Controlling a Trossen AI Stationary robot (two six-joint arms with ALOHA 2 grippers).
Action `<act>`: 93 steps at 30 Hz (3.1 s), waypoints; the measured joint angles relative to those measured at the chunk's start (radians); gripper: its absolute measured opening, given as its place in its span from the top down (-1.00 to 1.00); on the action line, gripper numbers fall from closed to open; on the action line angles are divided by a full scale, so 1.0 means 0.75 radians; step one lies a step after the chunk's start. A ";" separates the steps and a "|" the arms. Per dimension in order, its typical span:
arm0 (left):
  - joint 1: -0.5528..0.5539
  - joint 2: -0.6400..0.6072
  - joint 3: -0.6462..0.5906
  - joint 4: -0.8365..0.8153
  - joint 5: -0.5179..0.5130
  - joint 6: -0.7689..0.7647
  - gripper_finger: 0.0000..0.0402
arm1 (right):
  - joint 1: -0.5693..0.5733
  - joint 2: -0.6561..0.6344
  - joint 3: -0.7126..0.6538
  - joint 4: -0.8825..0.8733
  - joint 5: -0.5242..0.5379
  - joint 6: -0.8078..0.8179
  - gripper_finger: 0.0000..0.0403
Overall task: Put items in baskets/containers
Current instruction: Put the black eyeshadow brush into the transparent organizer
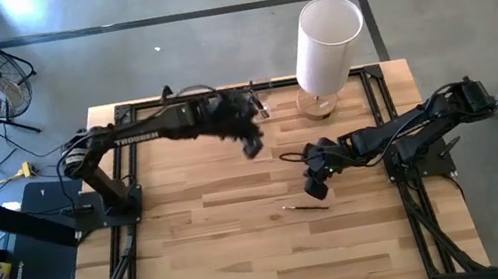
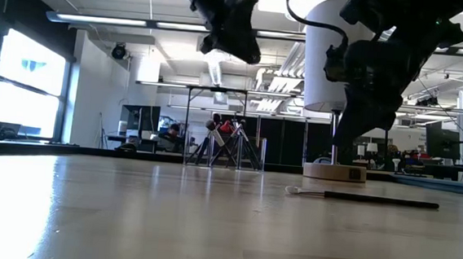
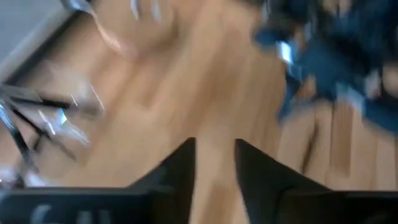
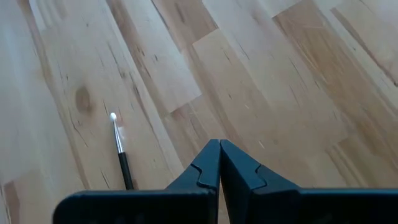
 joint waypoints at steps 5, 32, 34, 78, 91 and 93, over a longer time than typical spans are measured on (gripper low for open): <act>-0.105 0.000 -0.069 -0.092 0.003 -0.007 0.94 | 0.000 0.000 0.000 0.001 -0.003 -0.017 0.97; -0.468 -1.113 -1.211 0.362 -0.150 -0.111 1.00 | 0.121 0.226 0.441 -0.112 0.120 -0.181 1.00; -0.469 -1.181 -1.223 0.325 -0.152 -0.108 1.00 | 0.133 0.305 0.555 -0.218 0.114 -0.195 1.00; -0.468 -1.303 -1.230 0.176 -0.083 -0.120 1.00 | 0.144 0.870 0.869 -0.512 -0.194 -0.353 0.94; -0.468 -1.303 -1.229 0.183 -0.128 -0.141 1.00 | 0.140 0.452 0.681 -0.488 0.130 -0.112 0.99; -0.468 -1.303 -1.229 0.184 -0.146 -0.141 1.00 | 0.140 0.333 0.579 -0.400 0.167 -0.030 0.99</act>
